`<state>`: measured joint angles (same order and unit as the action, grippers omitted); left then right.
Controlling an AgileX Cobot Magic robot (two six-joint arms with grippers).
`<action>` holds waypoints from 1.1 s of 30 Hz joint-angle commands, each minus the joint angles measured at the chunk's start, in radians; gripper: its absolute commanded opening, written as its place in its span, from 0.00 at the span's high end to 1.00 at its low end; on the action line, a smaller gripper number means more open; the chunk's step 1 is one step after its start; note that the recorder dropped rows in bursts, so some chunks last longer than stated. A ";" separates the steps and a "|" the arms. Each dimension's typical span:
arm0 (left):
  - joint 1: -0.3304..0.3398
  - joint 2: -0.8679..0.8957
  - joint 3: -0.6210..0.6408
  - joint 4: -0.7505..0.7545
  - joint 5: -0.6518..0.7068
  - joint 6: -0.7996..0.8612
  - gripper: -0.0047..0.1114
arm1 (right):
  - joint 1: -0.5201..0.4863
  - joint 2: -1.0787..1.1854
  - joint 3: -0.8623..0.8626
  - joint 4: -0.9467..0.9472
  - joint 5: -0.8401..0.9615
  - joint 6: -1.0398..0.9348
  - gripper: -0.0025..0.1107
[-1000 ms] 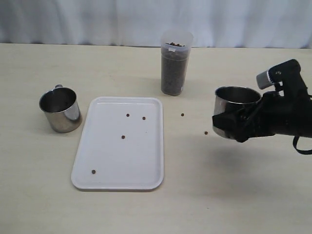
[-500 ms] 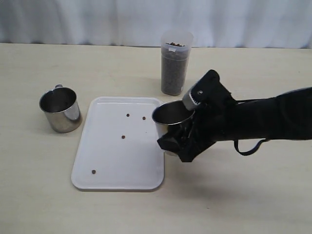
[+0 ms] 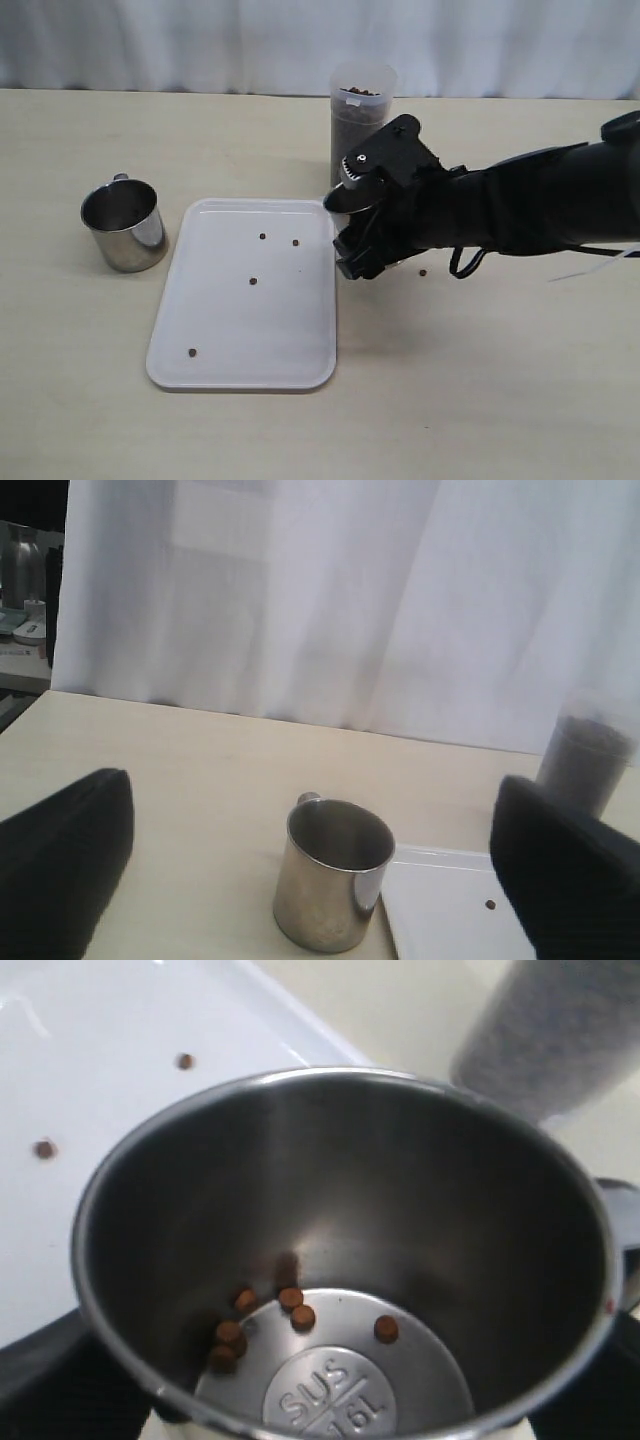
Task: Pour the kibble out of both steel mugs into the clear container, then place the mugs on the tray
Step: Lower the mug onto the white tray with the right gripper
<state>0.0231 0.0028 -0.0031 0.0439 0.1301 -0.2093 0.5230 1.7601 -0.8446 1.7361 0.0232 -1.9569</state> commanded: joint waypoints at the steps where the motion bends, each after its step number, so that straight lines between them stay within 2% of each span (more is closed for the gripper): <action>1: 0.000 -0.003 0.003 -0.001 -0.008 -0.001 0.12 | 0.003 -0.002 -0.010 0.008 -0.184 0.052 0.94; 6: 0.000 -0.003 0.003 -0.001 -0.008 -0.001 0.12 | 0.003 -0.002 0.002 -0.144 -0.333 0.333 0.94; 9: 0.000 -0.003 0.003 -0.001 -0.008 -0.001 0.12 | 0.003 -0.006 0.041 -0.393 -0.374 0.683 0.94; 14: 0.000 -0.003 0.003 -0.001 -0.008 -0.001 0.12 | 0.003 -0.008 0.155 -1.257 -0.450 1.592 0.94; 17: 0.000 -0.003 0.003 -0.001 -0.008 -0.001 0.12 | 0.003 -0.006 0.242 -1.619 -0.630 1.950 0.94; 20: 0.000 -0.003 0.003 -0.001 -0.008 -0.001 0.12 | 0.003 0.017 0.282 -1.753 -0.730 2.042 0.94; 33: 0.000 -0.003 0.003 -0.001 -0.008 -0.001 0.12 | 0.003 0.184 0.240 -2.097 -0.913 2.071 0.94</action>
<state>0.0231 0.0028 -0.0031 0.0439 0.1301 -0.2093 0.5230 1.9066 -0.5767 -0.3023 -0.8335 0.0893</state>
